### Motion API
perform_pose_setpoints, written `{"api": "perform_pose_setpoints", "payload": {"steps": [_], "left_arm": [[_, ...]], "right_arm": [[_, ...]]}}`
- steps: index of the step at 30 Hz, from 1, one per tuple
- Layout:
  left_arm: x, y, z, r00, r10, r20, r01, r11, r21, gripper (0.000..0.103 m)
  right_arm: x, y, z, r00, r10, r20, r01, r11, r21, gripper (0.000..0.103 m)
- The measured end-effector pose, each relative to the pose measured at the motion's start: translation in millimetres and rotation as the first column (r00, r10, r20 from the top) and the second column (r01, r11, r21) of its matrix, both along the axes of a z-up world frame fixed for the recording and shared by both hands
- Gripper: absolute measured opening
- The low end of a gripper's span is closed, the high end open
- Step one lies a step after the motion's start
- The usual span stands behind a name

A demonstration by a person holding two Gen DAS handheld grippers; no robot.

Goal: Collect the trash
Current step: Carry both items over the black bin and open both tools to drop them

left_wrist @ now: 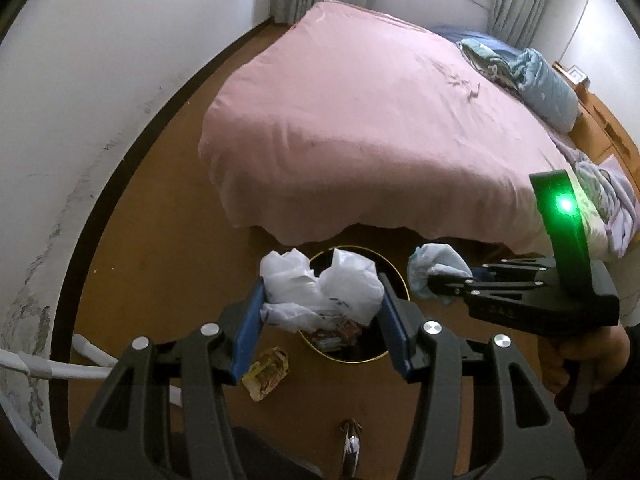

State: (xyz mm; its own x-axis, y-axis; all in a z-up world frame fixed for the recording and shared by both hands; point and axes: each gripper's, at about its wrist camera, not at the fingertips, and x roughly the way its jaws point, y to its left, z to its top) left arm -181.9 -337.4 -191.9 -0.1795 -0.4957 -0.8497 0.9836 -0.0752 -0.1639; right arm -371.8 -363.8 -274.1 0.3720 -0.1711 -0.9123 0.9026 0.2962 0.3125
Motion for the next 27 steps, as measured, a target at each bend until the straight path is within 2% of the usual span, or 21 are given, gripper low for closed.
{"api": "perform_pose_setpoints", "payload": {"steps": [5,7,9,20,27], "left_arm": [[-1,-6,-8,1.0,-0.002,0.0,0.002,1.0,0.028,0.053],[-4,-7,-11,1.0,-0.006,-0.009,0.007,0.999,0.039,0.053],[-8,-10,-13,1.0,-0.015,-0.007,0.015,0.999,0.046,0.053],[-35,-26,-24,0.997,-0.079,-0.016,0.08,0.994,0.078,0.054],[-63,-47,-27,0.988,-0.143,-0.058,0.148,0.984,0.097,0.056]], "right_arm": [[-4,-7,-8,1.0,-0.009,0.003,0.009,1.0,0.01,0.023],[-5,-10,-6,1.0,-0.022,0.004,0.022,1.0,0.005,0.043],[-9,-11,-5,0.999,-0.03,0.02,0.03,1.0,-0.003,0.051],[-29,-20,1,0.996,-0.077,0.047,0.078,0.997,-0.019,0.051],[-58,-20,17,0.987,-0.148,0.059,0.15,0.987,-0.049,0.052]]}}
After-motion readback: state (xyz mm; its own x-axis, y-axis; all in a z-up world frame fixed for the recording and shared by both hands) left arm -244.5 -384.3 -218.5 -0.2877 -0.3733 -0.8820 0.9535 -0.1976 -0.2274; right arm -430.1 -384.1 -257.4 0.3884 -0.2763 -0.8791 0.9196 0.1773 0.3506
